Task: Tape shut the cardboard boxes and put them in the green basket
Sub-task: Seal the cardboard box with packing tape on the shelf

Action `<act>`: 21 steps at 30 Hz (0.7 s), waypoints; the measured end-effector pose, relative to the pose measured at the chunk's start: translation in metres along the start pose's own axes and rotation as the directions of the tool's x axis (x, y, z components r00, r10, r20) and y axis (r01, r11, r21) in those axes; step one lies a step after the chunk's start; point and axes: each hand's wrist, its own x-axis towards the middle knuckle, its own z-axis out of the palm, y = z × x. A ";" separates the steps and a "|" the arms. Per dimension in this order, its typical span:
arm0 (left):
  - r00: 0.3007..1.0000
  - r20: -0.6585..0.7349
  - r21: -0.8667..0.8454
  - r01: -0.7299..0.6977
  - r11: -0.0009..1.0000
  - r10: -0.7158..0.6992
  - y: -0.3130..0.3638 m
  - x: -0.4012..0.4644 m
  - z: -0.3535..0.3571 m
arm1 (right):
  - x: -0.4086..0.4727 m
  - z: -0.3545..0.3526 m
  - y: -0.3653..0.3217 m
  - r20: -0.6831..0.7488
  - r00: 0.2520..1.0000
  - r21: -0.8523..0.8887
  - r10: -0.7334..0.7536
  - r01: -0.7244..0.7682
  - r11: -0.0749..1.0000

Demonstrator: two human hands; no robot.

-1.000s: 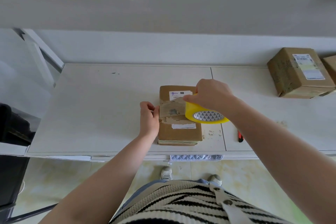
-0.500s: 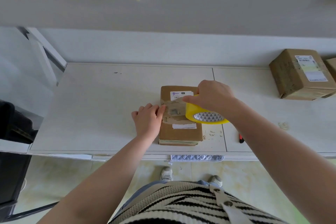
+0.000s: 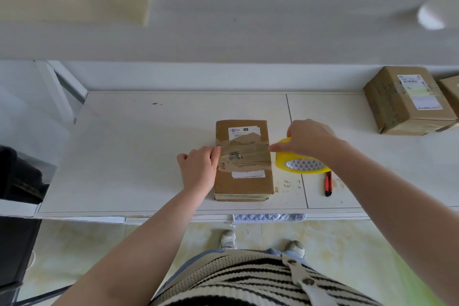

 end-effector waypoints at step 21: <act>0.830 0.549 -0.268 0.283 0.921 -0.095 0.006 0.013 -0.011 | 0.027 0.044 0.014 0.235 0.971 0.191 0.035 -0.082 0.978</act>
